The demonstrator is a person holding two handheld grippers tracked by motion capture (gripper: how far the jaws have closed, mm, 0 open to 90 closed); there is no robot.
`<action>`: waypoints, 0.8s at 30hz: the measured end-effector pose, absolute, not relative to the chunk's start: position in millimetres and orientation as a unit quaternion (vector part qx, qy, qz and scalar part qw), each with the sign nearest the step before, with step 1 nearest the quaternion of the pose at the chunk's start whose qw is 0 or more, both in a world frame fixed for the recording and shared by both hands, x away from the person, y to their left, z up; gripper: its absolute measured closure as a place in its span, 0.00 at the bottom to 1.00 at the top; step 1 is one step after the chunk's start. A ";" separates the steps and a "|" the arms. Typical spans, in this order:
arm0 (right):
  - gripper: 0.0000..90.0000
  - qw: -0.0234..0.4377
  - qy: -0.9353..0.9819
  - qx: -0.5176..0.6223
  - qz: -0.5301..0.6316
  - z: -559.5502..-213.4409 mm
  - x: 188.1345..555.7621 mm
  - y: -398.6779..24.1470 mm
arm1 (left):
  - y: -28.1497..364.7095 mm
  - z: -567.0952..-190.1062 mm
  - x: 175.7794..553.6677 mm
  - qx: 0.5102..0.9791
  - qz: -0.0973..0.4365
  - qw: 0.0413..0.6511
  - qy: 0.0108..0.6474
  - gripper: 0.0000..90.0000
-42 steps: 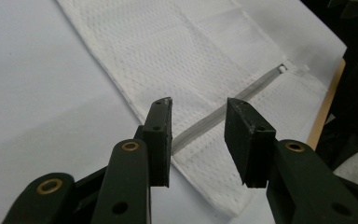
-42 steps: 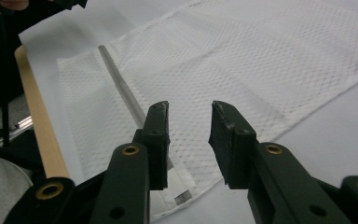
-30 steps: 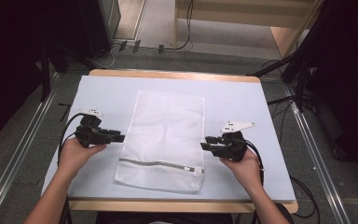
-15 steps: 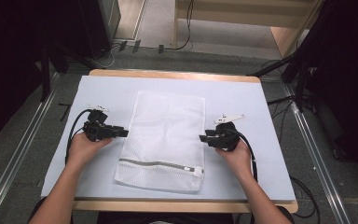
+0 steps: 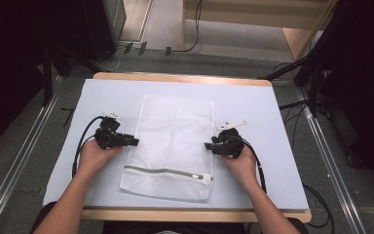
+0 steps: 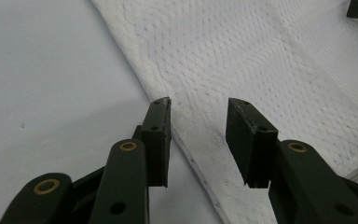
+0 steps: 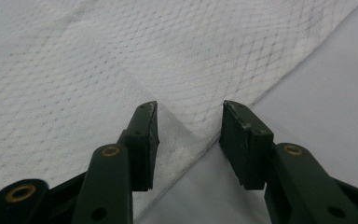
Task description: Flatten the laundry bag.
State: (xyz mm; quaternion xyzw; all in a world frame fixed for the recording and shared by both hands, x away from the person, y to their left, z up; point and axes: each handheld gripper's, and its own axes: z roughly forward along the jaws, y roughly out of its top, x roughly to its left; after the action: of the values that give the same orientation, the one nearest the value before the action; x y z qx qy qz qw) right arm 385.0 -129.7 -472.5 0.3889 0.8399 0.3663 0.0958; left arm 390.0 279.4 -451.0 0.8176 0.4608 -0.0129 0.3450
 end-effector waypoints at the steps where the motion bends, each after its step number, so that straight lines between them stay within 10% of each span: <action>1: 0.67 0.099 0.841 0.387 0.366 -472.6 385.1 -128.7 | 278.7 -451.2 390.0 0.819 -0.012 0.344 0.460 0.69; 14: 0.99 0.109 0.829 0.417 0.357 -472.5 387.4 -127.3 | 270.5 -455.8 388.9 0.818 -0.031 0.342 0.462 1.00; 24: 1.00 0.092 0.831 0.424 0.348 -467.8 404.4 -127.2 | 275.5 -448.7 395.3 0.799 -0.036 0.365 0.477 1.00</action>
State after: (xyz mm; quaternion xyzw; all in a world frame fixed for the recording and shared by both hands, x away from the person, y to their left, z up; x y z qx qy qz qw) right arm 404.4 -127.2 -467.8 0.4236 0.8311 0.3483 0.0919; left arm 395.3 275.5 -448.7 0.7991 0.4767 -0.0356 0.3646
